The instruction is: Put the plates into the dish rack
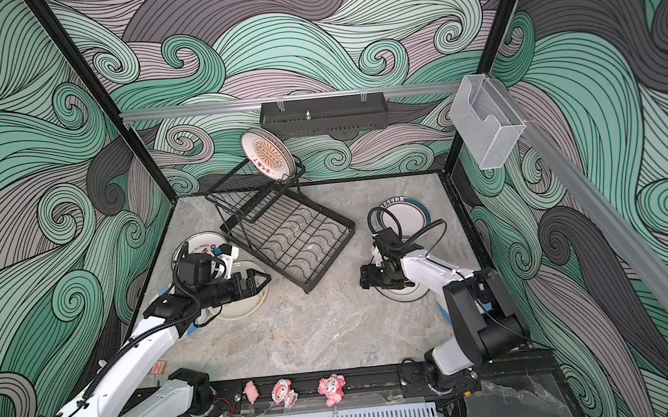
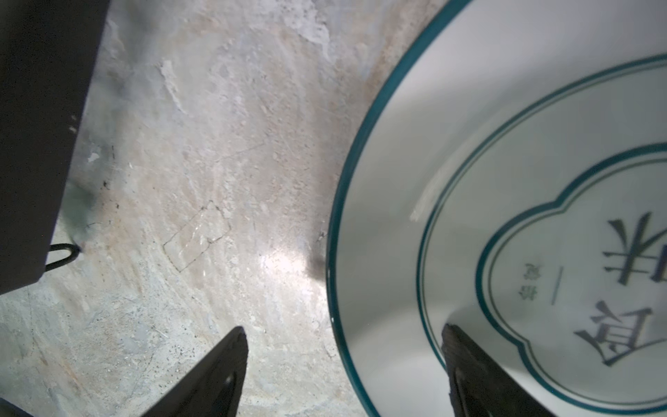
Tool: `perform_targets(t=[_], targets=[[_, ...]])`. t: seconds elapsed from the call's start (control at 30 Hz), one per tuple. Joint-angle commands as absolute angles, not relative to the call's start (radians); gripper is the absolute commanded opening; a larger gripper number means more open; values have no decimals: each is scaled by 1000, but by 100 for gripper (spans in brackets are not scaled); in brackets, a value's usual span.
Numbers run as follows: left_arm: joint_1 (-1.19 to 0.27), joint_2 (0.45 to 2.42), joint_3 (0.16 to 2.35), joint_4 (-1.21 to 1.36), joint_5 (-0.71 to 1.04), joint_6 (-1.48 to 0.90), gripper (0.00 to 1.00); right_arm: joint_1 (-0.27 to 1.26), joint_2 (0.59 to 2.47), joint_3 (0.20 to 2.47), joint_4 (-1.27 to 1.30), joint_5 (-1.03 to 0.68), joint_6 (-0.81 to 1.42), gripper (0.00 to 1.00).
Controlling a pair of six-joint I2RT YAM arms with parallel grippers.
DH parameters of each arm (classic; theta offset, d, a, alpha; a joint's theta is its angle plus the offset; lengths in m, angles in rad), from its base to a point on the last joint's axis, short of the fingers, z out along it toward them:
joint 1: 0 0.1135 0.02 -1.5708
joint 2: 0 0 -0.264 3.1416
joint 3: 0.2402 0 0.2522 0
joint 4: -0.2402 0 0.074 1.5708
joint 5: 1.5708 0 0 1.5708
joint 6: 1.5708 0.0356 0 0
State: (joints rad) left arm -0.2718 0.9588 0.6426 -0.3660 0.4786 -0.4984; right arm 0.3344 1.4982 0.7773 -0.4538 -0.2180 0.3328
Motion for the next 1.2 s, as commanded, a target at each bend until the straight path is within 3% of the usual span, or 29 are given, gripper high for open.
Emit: perform_targets(t=[0.0,0.67,1.17], targets=[[-279,947,635,-367,465,-504,99,358,1507,750,-446,-252,362,84],[-288,937,625,-375,462,-504,99,565,1362,607,-236,-420,510,85],[-303,939,608,-359,463,-515,98,679,1403,597,-86,-490,585,85]])
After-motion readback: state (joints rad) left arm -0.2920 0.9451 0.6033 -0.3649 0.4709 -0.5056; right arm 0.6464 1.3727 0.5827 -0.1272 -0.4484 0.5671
